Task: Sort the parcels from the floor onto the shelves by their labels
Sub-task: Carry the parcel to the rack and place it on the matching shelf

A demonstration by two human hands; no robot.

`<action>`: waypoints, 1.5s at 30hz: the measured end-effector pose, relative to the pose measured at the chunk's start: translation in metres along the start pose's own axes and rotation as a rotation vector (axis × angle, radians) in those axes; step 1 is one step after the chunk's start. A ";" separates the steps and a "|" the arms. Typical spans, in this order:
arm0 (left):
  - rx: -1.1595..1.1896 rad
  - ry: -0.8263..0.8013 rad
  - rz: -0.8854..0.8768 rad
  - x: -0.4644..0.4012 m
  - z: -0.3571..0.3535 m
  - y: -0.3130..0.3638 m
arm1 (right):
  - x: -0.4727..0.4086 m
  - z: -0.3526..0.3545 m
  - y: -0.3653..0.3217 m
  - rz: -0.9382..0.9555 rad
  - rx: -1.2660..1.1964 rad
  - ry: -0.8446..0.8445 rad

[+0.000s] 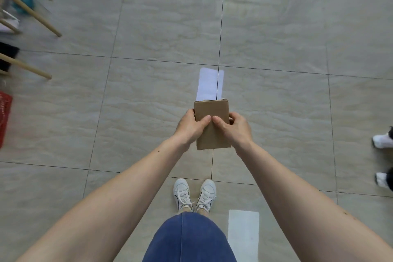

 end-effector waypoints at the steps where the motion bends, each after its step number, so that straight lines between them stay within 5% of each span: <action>1: 0.010 0.005 -0.016 0.009 0.004 0.012 | 0.009 0.008 -0.011 0.013 -0.007 0.007; 17: 0.134 0.044 -0.360 0.123 0.066 0.140 | 0.129 0.086 -0.139 0.219 -0.290 0.126; 25: 0.290 -0.075 -0.506 0.149 0.071 0.163 | 0.149 0.105 -0.158 0.282 -0.380 0.131; 34: 0.190 0.127 -0.581 0.149 0.063 0.182 | 0.164 0.116 -0.165 0.318 -0.434 0.050; 45: 0.296 0.170 -0.709 0.163 0.058 0.169 | 0.167 0.108 -0.187 0.247 -0.566 0.043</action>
Point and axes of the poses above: each hand's wrist, its own x-axis away from the middle knuckle, its own z-axis out of the back of the hand, y = z × x, the point moved 2 cm from there along -x, towards the middle knuckle, and after that the axes turned 6 degrees about x, right-handed, at the moved point
